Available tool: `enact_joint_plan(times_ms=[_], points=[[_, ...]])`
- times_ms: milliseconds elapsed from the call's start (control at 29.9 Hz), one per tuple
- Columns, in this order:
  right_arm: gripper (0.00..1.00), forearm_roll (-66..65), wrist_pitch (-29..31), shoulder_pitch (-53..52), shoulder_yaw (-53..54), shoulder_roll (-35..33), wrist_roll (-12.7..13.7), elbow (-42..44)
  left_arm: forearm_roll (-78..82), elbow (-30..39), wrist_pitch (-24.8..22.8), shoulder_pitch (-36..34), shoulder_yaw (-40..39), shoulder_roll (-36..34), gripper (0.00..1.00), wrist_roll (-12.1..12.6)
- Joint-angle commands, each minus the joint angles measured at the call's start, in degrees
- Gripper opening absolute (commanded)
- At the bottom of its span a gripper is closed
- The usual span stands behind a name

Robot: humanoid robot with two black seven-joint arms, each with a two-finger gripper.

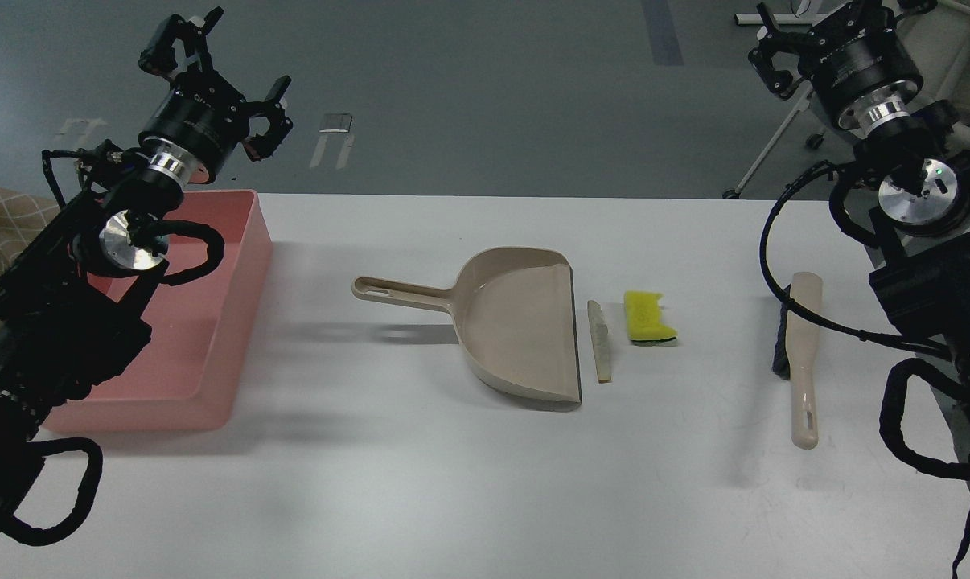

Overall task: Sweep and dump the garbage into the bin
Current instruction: 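Move the left gripper down past the pink bin toward the dustpan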

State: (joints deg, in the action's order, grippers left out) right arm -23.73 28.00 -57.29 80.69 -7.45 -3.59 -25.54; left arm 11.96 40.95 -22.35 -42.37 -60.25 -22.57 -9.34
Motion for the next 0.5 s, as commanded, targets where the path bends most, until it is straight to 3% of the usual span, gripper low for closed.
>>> enact_joint_plan(times_ms=[0, 468], points=[[1.00, 0.00, 0.00, 0.42, 0.00, -0.02, -0.10, -1.62, 0.08, 0.01, 0.03, -0.17, 0.39, 0.16, 0.99, -0.06], [1.00, -0.08, 0.00, 0.16, -0.09, 0.07, -0.01, -1.62, 0.43, -0.69, 0.38, -1.93, 0.83, -0.72, 0.99, -0.15]])
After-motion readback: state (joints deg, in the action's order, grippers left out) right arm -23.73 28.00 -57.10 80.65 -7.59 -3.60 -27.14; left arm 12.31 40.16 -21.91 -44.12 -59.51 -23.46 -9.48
